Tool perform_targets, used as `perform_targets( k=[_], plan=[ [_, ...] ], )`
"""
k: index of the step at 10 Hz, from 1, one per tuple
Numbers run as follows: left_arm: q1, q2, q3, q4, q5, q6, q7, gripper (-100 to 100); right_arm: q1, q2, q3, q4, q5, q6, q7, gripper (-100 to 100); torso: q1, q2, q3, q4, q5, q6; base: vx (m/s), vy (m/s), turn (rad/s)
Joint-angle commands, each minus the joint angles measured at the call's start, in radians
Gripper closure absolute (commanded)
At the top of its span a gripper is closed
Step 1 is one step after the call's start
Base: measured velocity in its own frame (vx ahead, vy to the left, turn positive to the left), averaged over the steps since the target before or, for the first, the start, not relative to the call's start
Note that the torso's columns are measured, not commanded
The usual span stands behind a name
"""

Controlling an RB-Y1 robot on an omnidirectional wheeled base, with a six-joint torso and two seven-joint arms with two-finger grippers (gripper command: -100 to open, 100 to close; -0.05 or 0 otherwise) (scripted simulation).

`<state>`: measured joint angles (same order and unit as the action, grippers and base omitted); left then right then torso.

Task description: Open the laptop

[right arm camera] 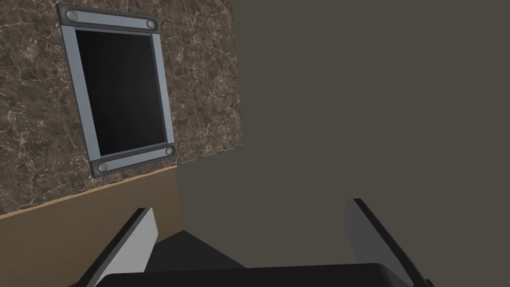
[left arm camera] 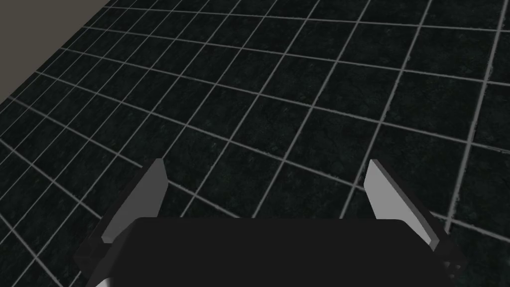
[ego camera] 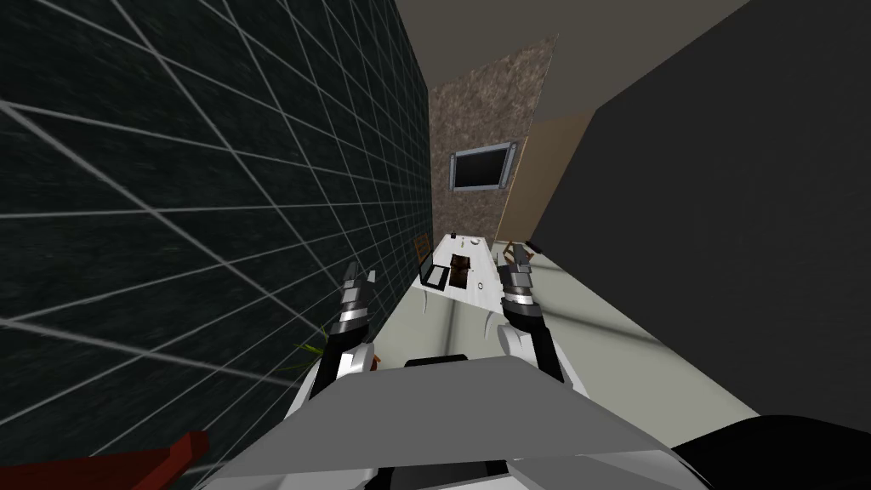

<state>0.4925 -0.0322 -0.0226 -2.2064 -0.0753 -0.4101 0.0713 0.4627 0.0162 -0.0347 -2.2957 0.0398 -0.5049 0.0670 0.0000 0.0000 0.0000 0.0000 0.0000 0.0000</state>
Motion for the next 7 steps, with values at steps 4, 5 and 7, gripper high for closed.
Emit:
perform_targets(
  k=[4, 5, 7],
  plan=[
    [0.000, 0.000, 0.000, 0.000, 0.000, 0.000, 0.000, 0, 0.000, 0.000, 0.000, 0.000, 0.000, 0.000, 0.000, 0, 0.000, 0.248, -0.497, 0.248, 0.000, 0.000, 0.000, 0.000, 0.000],
    [0.000, 0.000, 0.000, 0.000, 0.000, 0.000, 0.000, 0, 0.000, 0.000, 0.000, 0.000, 0.000, 0.000, 0.000, 0, 0.000, 0.322, -0.644, 0.322, 0.000, 0.000, 0.000, 0.000, 0.000],
    [0.000, 0.000, 0.000, 0.000, 0.000, 0.000, 0.000, 0, 0.000, 0.000, 0.000, 0.000, 0.000, 0.000, 0.000, 0, 0.000, 0.470, -0.939, 0.470, 0.000, 0.000, 0.000, 0.000, 0.000]
  ],
)
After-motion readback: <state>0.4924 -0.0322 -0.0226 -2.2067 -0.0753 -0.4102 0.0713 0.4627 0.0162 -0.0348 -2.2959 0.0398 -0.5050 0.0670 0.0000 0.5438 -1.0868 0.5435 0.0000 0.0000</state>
